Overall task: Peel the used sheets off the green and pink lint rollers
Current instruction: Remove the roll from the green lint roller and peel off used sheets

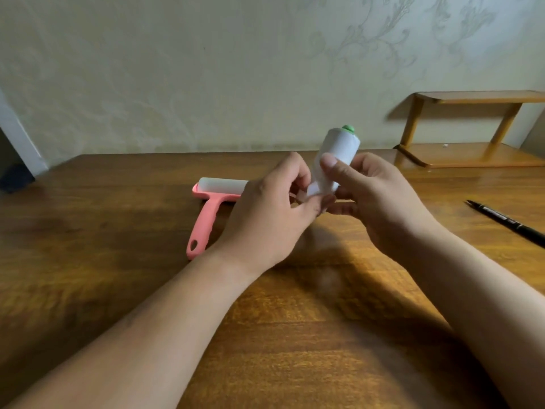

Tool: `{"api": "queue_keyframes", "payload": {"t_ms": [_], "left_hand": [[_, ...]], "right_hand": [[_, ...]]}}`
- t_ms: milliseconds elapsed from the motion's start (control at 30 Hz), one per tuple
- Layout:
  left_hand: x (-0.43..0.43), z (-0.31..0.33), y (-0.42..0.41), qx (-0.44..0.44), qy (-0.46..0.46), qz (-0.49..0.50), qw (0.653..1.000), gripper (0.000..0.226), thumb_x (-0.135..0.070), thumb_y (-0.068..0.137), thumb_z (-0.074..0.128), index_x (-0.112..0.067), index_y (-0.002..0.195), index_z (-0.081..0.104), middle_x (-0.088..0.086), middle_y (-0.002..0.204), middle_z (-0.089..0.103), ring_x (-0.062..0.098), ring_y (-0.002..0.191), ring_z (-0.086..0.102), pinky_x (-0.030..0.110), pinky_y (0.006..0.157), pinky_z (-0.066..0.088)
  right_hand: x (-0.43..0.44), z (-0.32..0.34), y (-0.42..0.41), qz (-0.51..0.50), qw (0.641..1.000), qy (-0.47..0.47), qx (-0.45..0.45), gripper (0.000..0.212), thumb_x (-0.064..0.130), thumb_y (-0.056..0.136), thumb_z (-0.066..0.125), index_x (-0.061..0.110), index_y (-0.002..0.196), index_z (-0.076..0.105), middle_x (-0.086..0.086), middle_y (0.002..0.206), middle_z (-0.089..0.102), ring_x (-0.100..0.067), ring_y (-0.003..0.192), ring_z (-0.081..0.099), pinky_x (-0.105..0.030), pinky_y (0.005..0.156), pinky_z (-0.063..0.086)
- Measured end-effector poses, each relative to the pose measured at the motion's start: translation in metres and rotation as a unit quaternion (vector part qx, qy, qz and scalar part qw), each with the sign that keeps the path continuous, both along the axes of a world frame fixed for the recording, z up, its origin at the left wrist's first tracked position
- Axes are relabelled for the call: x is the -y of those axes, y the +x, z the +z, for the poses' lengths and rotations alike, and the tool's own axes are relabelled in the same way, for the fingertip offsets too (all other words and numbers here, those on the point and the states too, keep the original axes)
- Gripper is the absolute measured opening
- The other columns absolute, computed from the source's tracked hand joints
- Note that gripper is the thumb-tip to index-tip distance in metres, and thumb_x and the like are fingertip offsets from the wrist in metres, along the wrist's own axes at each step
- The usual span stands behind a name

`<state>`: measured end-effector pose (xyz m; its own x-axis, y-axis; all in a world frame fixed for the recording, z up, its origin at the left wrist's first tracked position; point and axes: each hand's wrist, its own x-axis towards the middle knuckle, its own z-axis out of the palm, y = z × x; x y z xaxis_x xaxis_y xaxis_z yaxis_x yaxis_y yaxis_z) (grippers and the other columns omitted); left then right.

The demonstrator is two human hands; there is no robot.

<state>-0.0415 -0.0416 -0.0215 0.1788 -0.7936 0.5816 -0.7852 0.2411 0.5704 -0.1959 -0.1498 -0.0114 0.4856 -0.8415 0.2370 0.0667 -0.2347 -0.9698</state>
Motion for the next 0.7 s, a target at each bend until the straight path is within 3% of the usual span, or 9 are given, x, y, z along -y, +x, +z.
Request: {"api": "queue_keyframes", "payload": {"t_ms": [100, 167, 233, 333, 433, 567, 667, 700], "left_hand": [[0.002, -0.001, 0.001, 0.009, -0.005, -0.006, 1.000, 0.015, -0.022, 0.111, 0.069, -0.014, 0.101, 0.059, 0.000, 0.094, 0.067, 0.014, 0.086, 0.065, 0.022, 0.070, 0.050], [0.004, -0.001, 0.004, -0.033, -0.015, 0.002, 0.999, 0.019, -0.028, 0.114, 0.064, -0.016, 0.099, 0.057, -0.003, 0.085, 0.063, 0.012, 0.077, 0.061, 0.023, 0.064, 0.046], [0.008, 0.000, 0.010, -0.097, -0.020, 0.018, 0.995, 0.024, -0.035, 0.114, 0.062, -0.017, 0.098, 0.056, 0.000, 0.083, 0.066, 0.011, 0.076, 0.062, 0.024, 0.064, 0.047], [0.015, -0.001, 0.017, -0.231, -0.016, 0.012, 0.973, 0.023, -0.034, 0.115, 0.059, -0.017, 0.100, 0.058, 0.014, 0.100, 0.079, 0.026, 0.096, 0.078, 0.045, 0.084, 0.065], [0.019, -0.002, 0.020, -0.369, -0.024, -0.060, 0.927, 0.017, -0.030, 0.113, 0.057, -0.018, 0.101, 0.054, 0.012, 0.097, 0.086, 0.030, 0.091, 0.086, 0.046, 0.079, 0.070], [0.018, -0.002, 0.023, -0.361, -0.019, -0.041, 0.932, 0.016, -0.031, 0.105, 0.060, -0.019, 0.095, 0.056, 0.006, 0.092, 0.085, 0.027, 0.082, 0.085, 0.041, 0.072, 0.069], [0.016, -0.001, 0.023, -0.294, 0.009, 0.023, 0.956, 0.029, -0.035, 0.112, 0.059, -0.018, 0.088, 0.060, 0.008, 0.092, 0.080, 0.033, 0.086, 0.080, 0.054, 0.080, 0.071], [0.014, 0.000, 0.022, -0.269, 0.025, 0.038, 0.962, 0.036, -0.041, 0.114, 0.056, -0.018, 0.087, 0.061, 0.007, 0.091, 0.077, 0.031, 0.088, 0.078, 0.049, 0.082, 0.069]], "right_hand": [[0.002, -0.003, 0.002, -0.022, 1.000, 0.001, 0.002, 0.056, 0.051, 0.095, 0.079, 0.005, 0.123, 0.065, -0.014, 0.111, 0.082, -0.029, 0.096, 0.082, -0.044, 0.084, 0.064], [0.005, -0.005, 0.002, -0.021, 1.000, 0.014, 0.013, 0.054, 0.053, 0.094, 0.080, 0.008, 0.120, 0.067, -0.014, 0.112, 0.082, -0.033, 0.102, 0.081, -0.045, 0.085, 0.063], [0.007, -0.006, 0.002, -0.004, 0.998, 0.046, 0.038, 0.052, 0.052, 0.090, 0.080, 0.011, 0.119, 0.067, -0.010, 0.108, 0.083, -0.031, 0.101, 0.082, -0.041, 0.082, 0.063], [0.010, -0.008, 0.001, 0.024, 0.993, 0.085, 0.073, 0.052, 0.046, 0.090, 0.076, 0.010, 0.126, 0.066, -0.010, 0.111, 0.085, -0.031, 0.105, 0.082, -0.043, 0.087, 0.063], [0.012, -0.009, 0.000, 0.044, 0.990, 0.102, 0.090, 0.042, 0.039, 0.093, 0.069, 0.011, 0.125, 0.068, -0.014, 0.117, 0.084, -0.035, 0.110, 0.080, -0.044, 0.087, 0.063], [0.012, -0.009, 0.002, 0.044, 0.990, 0.104, 0.090, 0.044, 0.038, 0.091, 0.067, 0.011, 0.127, 0.069, -0.023, 0.132, 0.076, -0.042, 0.119, 0.075, -0.047, 0.091, 0.061], [0.013, -0.009, 0.001, 0.046, 0.989, 0.103, 0.096, 0.045, 0.038, 0.091, 0.067, 0.012, 0.128, 0.066, -0.025, 0.136, 0.073, -0.035, 0.110, 0.077, -0.044, 0.087, 0.062], [0.013, -0.009, 0.001, 0.042, 0.990, 0.101, 0.094, 0.046, 0.039, 0.091, 0.068, 0.013, 0.129, 0.066, -0.024, 0.137, 0.072, -0.035, 0.110, 0.077, -0.044, 0.088, 0.062]]}}
